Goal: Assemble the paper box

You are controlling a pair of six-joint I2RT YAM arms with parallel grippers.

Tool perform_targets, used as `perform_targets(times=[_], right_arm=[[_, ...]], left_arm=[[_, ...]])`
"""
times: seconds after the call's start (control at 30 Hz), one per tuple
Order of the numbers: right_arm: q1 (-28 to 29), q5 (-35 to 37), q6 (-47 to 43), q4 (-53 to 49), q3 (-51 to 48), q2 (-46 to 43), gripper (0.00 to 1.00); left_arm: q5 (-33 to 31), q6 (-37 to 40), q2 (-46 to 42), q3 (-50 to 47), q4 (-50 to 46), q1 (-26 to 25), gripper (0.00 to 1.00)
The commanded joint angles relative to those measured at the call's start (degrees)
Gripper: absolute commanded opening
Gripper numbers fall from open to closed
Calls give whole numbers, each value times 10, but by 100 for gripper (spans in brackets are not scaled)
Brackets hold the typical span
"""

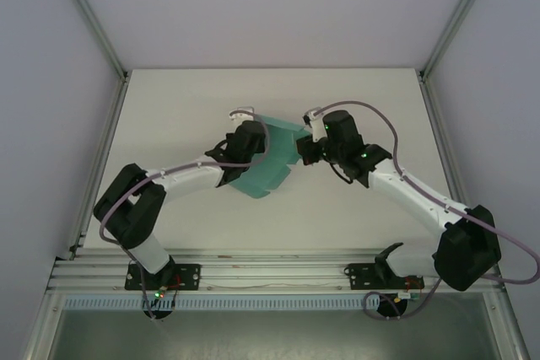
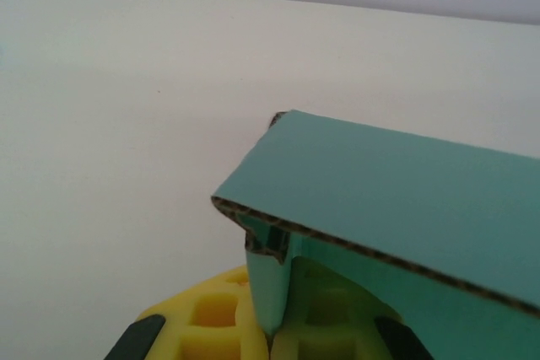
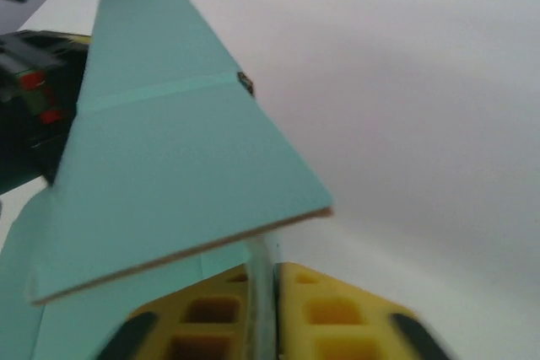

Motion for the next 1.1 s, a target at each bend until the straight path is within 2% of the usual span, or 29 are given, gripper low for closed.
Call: perform_targets(times=[0.0, 0.1, 0.23, 0.27, 0.4, 0.6, 0.73, 0.87, 1.07], right_arm=[[1, 46, 0, 0, 7, -28, 38], [-1, 88, -2, -1, -7, -47, 61], [-3, 98, 2, 8, -28, -93, 97], [-3, 99, 7, 20, -32, -105, 100], [-5, 127, 44, 50, -24, -122, 100], [-8, 132, 64, 4, 51, -66, 100], [-9, -45, 6, -18, 39, -64, 93], [-28, -111, -16, -39, 22, -64, 87], [-52, -224, -58, -35, 23, -46, 55]], left_arm=[[10, 37, -50, -61, 31, 25, 0], [28, 44, -106, -102, 67, 25, 0], [9, 53, -150, -120, 54, 25, 0], [2, 58, -155, -122, 50, 25, 0], [-18, 61, -160, -126, 39, 24, 0], [-23, 53, -154, -125, 32, 24, 0], [-2, 38, -151, -111, 18, 24, 0], [64, 64, -167, -133, 68, 27, 0], [179, 79, -193, -155, 99, 48, 0]])
